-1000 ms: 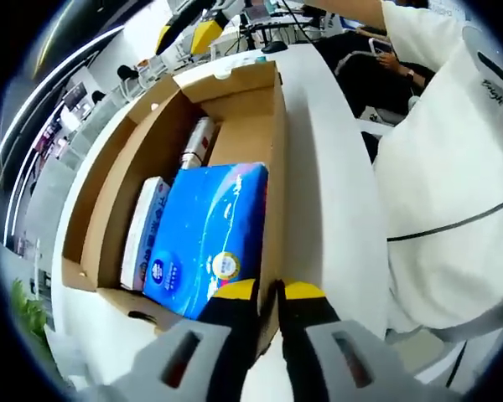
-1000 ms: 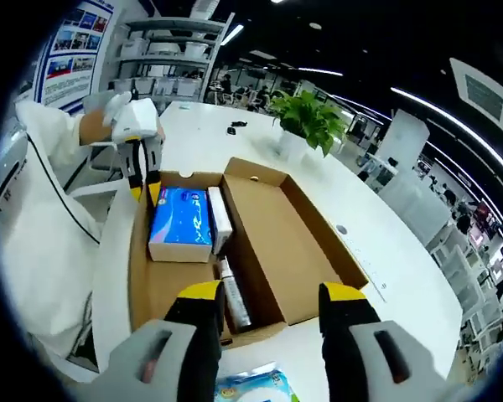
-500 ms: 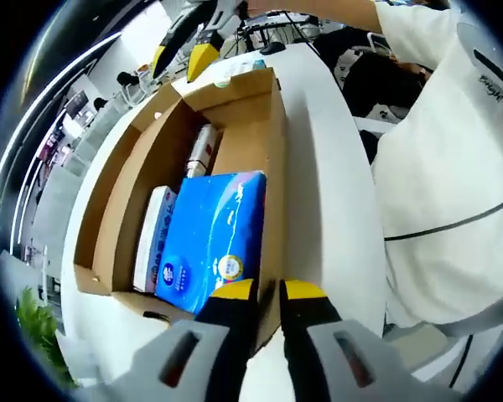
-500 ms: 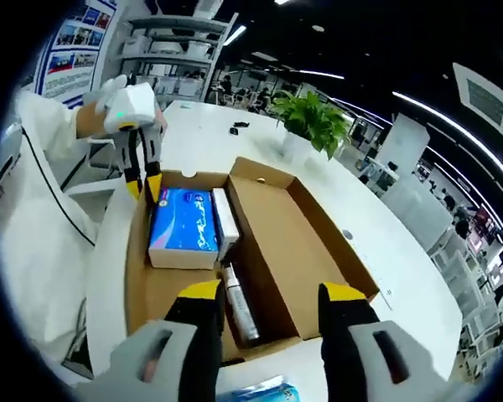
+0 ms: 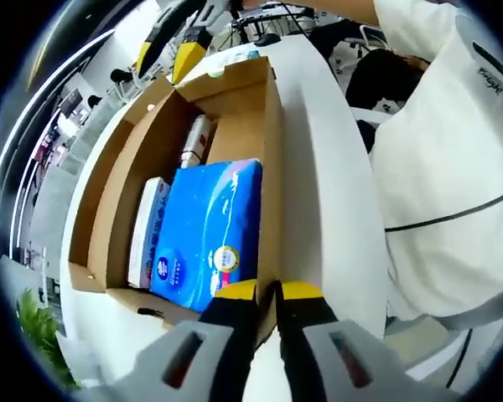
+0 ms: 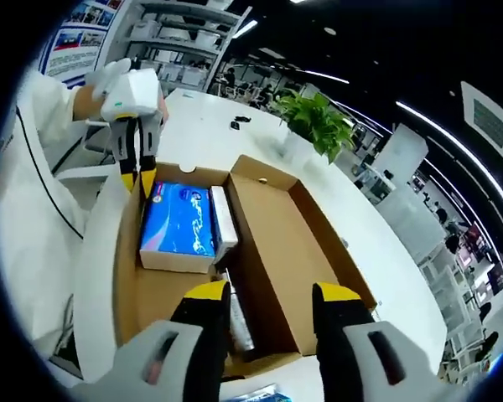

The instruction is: Operate the shoe box by opening the lid, removing the specified soft item, and placing it in the target area until the item is outside and the box remains undamaged.

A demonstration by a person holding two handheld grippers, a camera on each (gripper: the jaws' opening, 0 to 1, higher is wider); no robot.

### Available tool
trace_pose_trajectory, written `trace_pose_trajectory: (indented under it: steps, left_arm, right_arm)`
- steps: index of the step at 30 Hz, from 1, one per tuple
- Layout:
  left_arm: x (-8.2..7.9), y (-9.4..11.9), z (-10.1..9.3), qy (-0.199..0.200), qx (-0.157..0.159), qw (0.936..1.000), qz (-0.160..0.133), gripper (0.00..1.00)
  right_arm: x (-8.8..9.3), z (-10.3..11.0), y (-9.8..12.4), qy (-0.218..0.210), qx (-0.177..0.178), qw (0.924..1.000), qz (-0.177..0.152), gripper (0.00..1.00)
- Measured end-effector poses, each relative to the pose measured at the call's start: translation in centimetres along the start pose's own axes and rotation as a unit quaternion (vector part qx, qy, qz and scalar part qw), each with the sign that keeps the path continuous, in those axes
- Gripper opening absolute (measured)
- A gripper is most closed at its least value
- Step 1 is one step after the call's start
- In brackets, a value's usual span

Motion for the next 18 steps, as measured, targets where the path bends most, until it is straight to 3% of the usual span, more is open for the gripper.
trace_pose_trajectory:
  steps: [2,6,15,18]
  left_arm:
    - [0.0,0.0,0.0,0.000,-0.001,1.0000,-0.002,0.07]
    - [0.1,0.1,-0.1,0.007,-0.006,0.9998,-0.018,0.07]
    - [0.0,-0.1,-0.5,-0.013,-0.025,0.9996,-0.001,0.08]
    - [0.1,0.0,-0.2,-0.008,-0.017,0.9998,-0.003,0.07]
  right_arm:
    - [-0.1,0.1,-0.1,0.001,-0.002,1.0000,0.001,0.38]
    - [-0.4,0.5,-0.8,0.041,-0.006,0.9991,0.009,0.23]
    - [0.1,1.3,-2.0,0.024,-0.023,0.9993,0.015,0.27]
    - [0.7,2.1,-3.5,0.029,-0.039,0.9984,0.029,0.25]
Point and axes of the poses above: the point that each gripper's makers call its tool centre point, and the gripper's own axes: y roughly backward along the fingers, z roughly to its left, x roughly out of its underside, the point moved 8 cm from there along y, roughly backward along the fingers, and after that the axes turned 13 degrees about -z, right-handed, at the moved point
